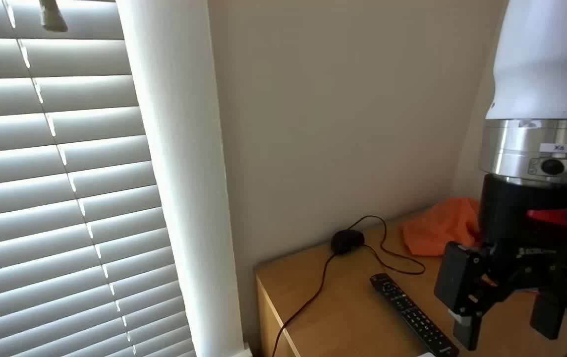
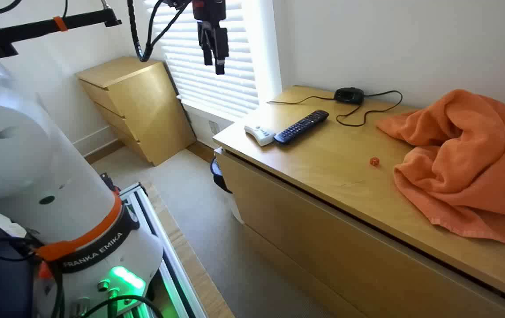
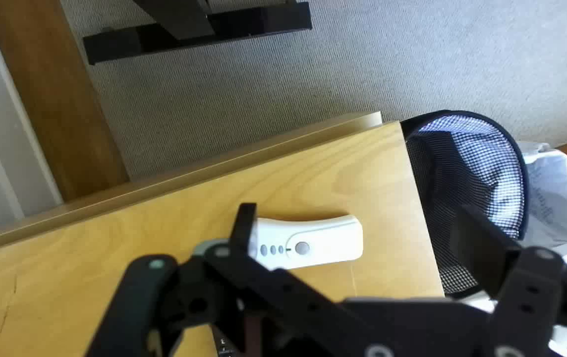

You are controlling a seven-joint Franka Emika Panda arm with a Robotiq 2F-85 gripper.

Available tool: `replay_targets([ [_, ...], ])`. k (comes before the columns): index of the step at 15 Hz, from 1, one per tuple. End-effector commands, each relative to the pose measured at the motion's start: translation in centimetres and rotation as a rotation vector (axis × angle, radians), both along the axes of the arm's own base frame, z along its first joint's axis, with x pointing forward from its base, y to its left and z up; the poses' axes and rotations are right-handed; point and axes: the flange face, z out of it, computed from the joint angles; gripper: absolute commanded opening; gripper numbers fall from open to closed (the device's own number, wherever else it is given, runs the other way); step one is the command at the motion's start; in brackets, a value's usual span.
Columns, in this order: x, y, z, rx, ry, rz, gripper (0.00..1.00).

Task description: Turn over the dice on the table

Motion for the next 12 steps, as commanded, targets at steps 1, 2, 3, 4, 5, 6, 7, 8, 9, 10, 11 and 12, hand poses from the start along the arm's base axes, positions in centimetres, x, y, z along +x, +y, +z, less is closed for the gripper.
replay_targets([
  [1,0.0,0.0,0.0,0.0,0.0,0.0,1.0],
  [2,0.0,0.0,0.0,0.0,0.0,0.0,1.0],
  [3,0.0,0.0,0.0,0.0,0.0,0.0,1.0],
  [4,0.0,0.0,0.0,0.0,0.0,0.0,1.0],
  [5,0.0,0.0,0.0,0.0,0.0,0.0,1.0],
  [6,0.0,0.0,0.0,0.0,0.0,0.0,1.0],
  [7,0.0,0.0,0.0,0.0,0.0,0.0,1.0],
  [8,0.0,0.0,0.0,0.0,0.0,0.0,1.0],
  [9,0.4,-0.5,-0.1,-0.004,0.003,-0.02,1.0],
  [10,1.4,-2.1,-0.2,-0.008,0.01,-0.093,1.0],
  [11,2.0,-3.5,-0.4,-0.011,0.007,-0.16,1.0],
  [12,2.8,-5.3,-0.5,-0.013,0.002,-0.221,1.0],
])
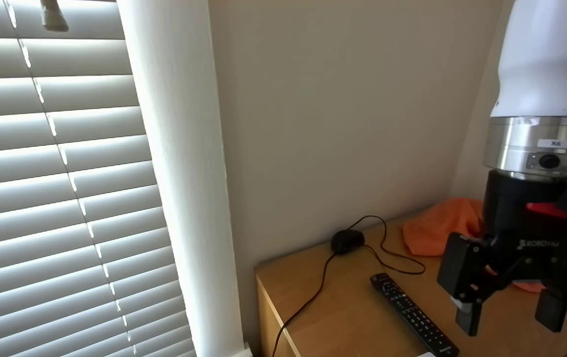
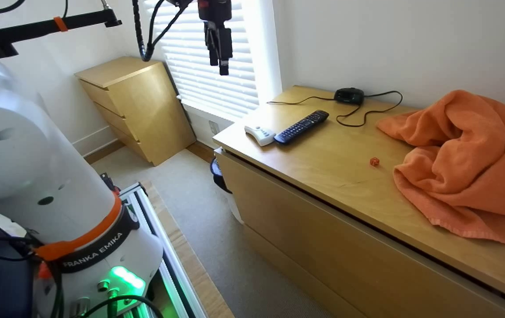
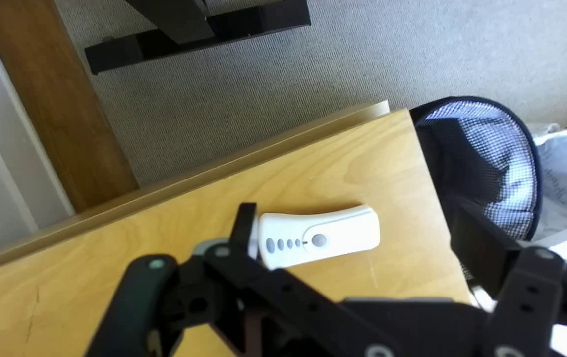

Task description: Turn over the dice on the table

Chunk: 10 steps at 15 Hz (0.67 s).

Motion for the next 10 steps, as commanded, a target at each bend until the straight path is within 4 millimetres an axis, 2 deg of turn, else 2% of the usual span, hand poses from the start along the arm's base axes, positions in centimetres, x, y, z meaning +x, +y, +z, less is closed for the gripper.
replay_targets([
  [1,2.7,-5.4,-0.6,-0.013,-0.013,-0.2,1.0],
  [6,6.0,-14.6,-1.5,-0.032,-0.055,-0.486,1.0],
  [10,6.8,-21.5,-3.8,-0.035,-0.045,-0.718,1.0],
])
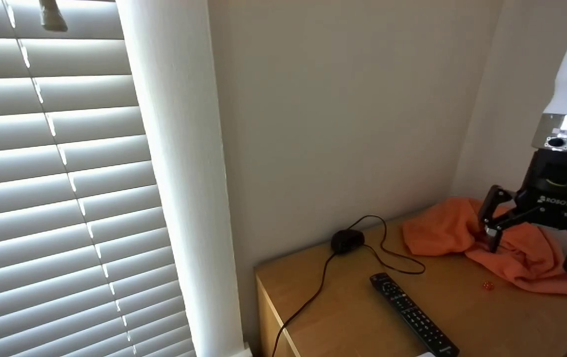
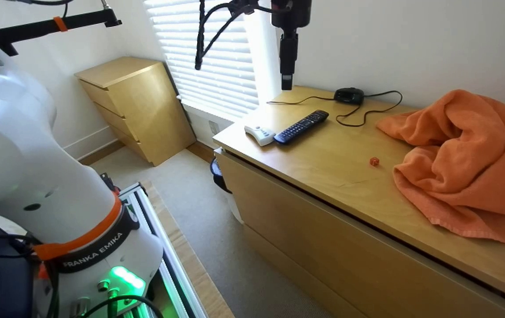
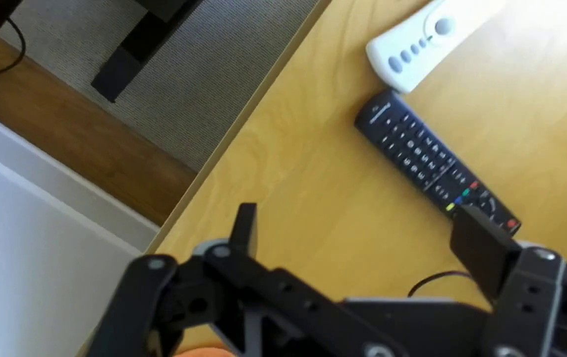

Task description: Turn over the dice on the table

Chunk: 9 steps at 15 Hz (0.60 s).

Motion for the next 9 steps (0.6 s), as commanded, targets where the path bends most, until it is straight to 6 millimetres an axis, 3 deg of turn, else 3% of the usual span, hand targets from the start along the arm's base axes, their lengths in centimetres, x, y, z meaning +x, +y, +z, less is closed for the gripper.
replay_targets([
  [1,0.7,-5.1,-2.4,0.005,0.022,-0.203,1.0],
  [5,0.5,-9.8,-5.8,0.021,0.049,-0.403,1.0],
  [8,0.9,-10.8,-7.4,0.027,0.058,-0.471,1.0],
  [9,0.2,-10.5,-6.7,0.017,0.059,-0.414,1.0],
])
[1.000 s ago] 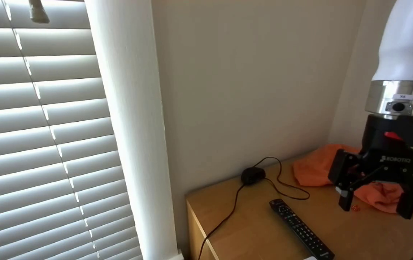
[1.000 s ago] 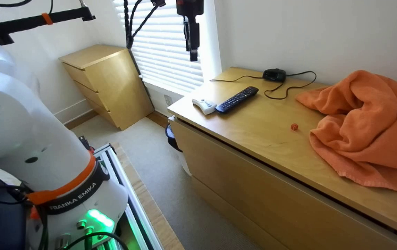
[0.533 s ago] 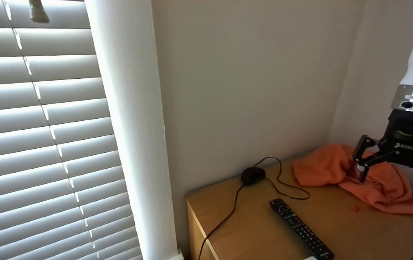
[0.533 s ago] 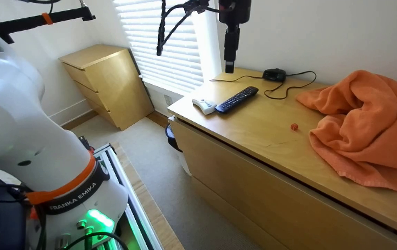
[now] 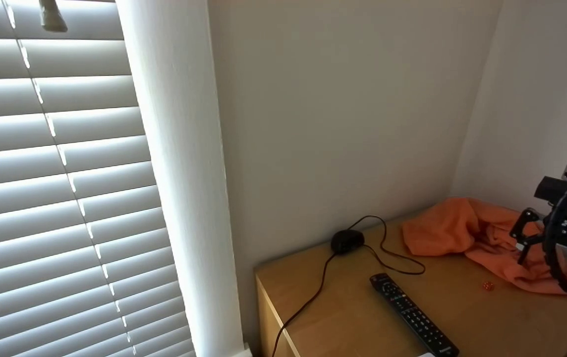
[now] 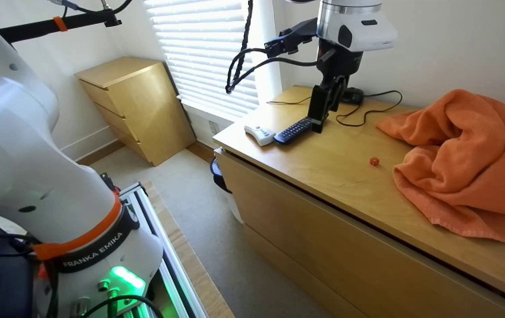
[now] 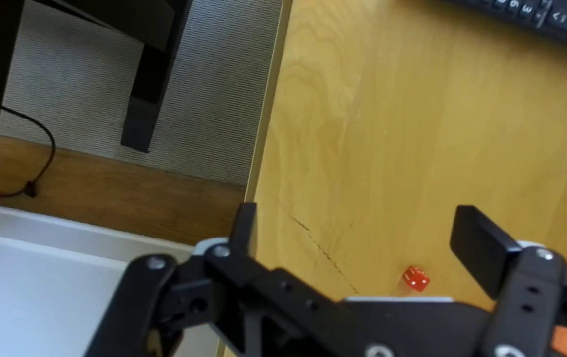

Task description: Turn over the dice on the table

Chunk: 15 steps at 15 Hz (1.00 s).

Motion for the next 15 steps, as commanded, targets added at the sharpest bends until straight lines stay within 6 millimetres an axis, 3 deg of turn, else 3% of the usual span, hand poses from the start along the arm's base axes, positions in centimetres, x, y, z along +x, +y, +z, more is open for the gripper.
replay_targets([
  [1,0.2,-0.2,-0.4,0.0,0.003,-0.014,1.0],
  [6,1.0,-0.3,-1.0,0.009,0.027,-0.041,1.0],
  [15,3.6,-7.9,-6.6,0.205,0.101,-0.328,1.0],
])
